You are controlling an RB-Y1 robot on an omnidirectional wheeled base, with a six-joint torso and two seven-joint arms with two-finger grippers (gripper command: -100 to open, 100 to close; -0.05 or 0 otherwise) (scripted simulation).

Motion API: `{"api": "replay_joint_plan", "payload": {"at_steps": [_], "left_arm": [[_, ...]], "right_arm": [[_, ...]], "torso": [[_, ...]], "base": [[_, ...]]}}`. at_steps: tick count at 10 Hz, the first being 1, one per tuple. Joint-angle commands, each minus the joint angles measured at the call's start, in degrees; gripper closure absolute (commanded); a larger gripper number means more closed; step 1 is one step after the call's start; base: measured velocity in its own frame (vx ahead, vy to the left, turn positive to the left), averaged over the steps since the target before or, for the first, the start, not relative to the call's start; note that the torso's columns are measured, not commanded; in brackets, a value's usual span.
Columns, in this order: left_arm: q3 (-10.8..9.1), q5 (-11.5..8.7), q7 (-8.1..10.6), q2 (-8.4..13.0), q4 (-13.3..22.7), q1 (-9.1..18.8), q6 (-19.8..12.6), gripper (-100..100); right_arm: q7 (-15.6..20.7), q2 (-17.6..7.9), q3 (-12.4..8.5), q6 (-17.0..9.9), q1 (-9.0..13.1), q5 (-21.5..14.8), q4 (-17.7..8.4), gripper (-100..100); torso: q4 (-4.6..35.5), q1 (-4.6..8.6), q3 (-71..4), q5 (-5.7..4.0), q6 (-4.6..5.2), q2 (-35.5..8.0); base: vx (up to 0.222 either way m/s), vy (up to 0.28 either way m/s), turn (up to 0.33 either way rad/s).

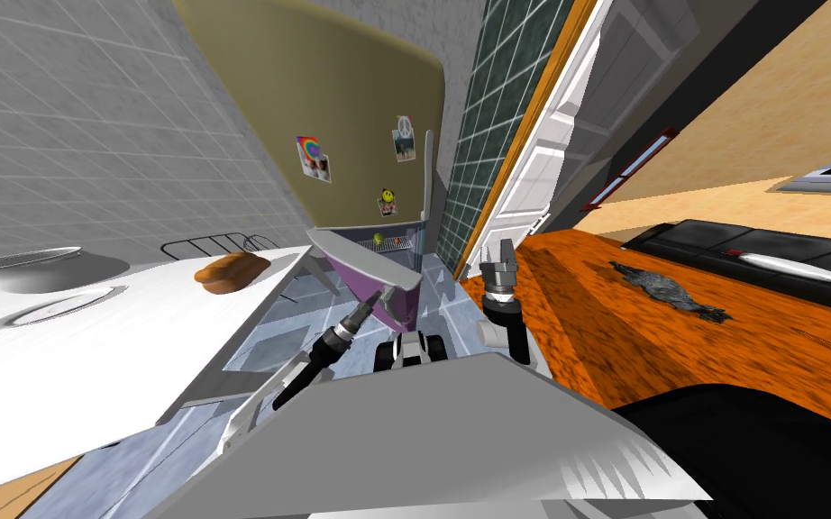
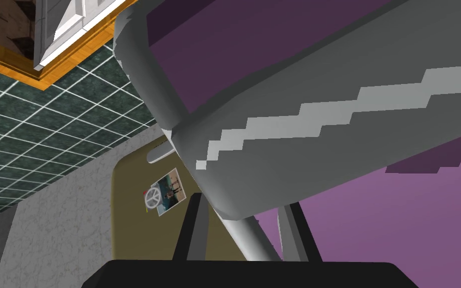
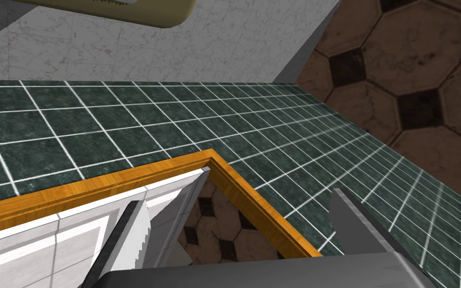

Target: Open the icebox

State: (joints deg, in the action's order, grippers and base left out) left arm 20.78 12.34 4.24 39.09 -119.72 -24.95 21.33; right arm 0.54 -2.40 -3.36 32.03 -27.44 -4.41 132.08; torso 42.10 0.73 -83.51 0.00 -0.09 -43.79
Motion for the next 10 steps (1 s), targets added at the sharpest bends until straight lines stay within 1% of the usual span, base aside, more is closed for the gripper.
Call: {"api": "replay_joint_plan", "payload": {"at_steps": [1, 6, 7, 8, 9, 10], "left_arm": [[1.65, 0.21, 0.33, 0.44, 0.72, -0.59, 0.09, 100], [1.65, 0.21, 0.33, 0.44, 0.72, -0.59, 0.09, 100], [-0.11, -0.42, 0.76, 0.58, 1.10, 0.90, 0.09, 100], [-0.19, -0.73, 1.22, 1.02, 1.91, 1.41, 0.47, 100], [-0.19, -0.73, 1.22, 1.02, 1.91, 1.41, 0.47, 100], [-0.27, -1.04, 1.67, 1.46, 2.72, 1.93, 0.85, 100]], "right_arm": [[0.00, 0.00, 0.00, 0.00, 0.00, 0.00, 0.00, 0], [0.00, 0.00, 0.00, 0.00, 0.00, 0.00, 0.00, 0], [0.00, 0.00, 0.00, 0.00, 0.00, 0.00, 0.00, 0], [0.00, -0.01, 0.00, 0.00, 0.02, 0.00, 0.00, 0], [0.00, -0.02, -0.01, -0.01, 0.03, 0.00, -0.01, 0], [0.00, -0.02, -0.01, -0.01, 0.02, 0.00, -0.01, 0]], "torso": [[0.03, -0.09, -0.04, 0.00, 0.01, 0.05], [0.04, -0.14, -0.14, 0.02, 0.18, 0.17], [-0.02, -0.18, -0.07, 0.05, 0.14, 0.09], [0.23, -0.61, -0.20, 0.07, 0.18, 0.25], [0.34, -0.93, -0.34, 0.13, 0.15, 0.39], [0.31, -0.67, -0.56, 0.06, 0.11, 0.73]], "base": [[0.013, -0.010, -0.009], [0.002, -0.003, 0.002], [-0.046, 0.118, -0.187], [-0.152, 0.218, -0.237], [-0.145, 0.189, -0.099], [-0.136, 0.184, -0.150]]}}
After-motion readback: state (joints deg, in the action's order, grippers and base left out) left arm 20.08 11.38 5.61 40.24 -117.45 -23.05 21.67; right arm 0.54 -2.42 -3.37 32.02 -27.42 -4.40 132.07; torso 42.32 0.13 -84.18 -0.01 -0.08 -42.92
